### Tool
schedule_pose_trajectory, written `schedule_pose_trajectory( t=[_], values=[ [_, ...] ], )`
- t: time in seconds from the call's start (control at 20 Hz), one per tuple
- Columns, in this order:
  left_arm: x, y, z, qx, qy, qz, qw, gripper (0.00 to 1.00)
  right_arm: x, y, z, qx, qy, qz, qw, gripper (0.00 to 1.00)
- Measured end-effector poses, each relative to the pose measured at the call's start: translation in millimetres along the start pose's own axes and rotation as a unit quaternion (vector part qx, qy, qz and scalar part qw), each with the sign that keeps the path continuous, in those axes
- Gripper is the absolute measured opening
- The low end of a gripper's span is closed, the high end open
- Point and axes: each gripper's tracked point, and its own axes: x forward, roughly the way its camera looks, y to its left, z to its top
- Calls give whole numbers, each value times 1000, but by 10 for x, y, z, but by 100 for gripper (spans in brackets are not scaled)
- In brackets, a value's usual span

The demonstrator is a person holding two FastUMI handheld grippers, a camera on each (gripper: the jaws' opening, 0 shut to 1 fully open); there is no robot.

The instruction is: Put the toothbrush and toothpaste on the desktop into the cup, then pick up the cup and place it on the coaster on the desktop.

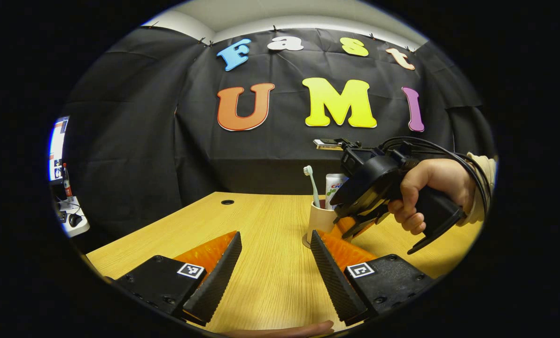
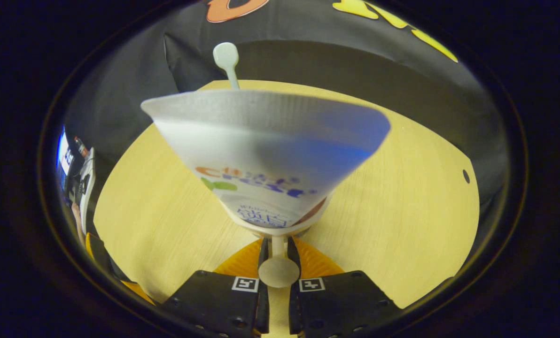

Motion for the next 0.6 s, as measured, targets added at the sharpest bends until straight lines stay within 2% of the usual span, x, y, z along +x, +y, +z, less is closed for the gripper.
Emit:
schedule_pose_trajectory(
  t=[0.15,0.2,0.25,0.3,0.6],
  values=[
    [-9,-14,-27,-3,3,-4,1000,94,-44,80,-16,8,-2,-8,1000,17],
    [-11,-7,-43,-3,5,-3,1000,94,-34,60,-32,1,-7,-10,1000,20],
    [-15,-20,-38,-3,6,-3,1000,94,10,45,-36,-6,-10,-11,1000,18],
    [-19,-26,-33,-4,7,-4,1000,94,7,39,-35,-8,-12,-11,1000,19],
    [-22,-83,-54,-6,15,-5,1000,94,-42,92,-69,16,-22,13,1000,23]
  ],
)
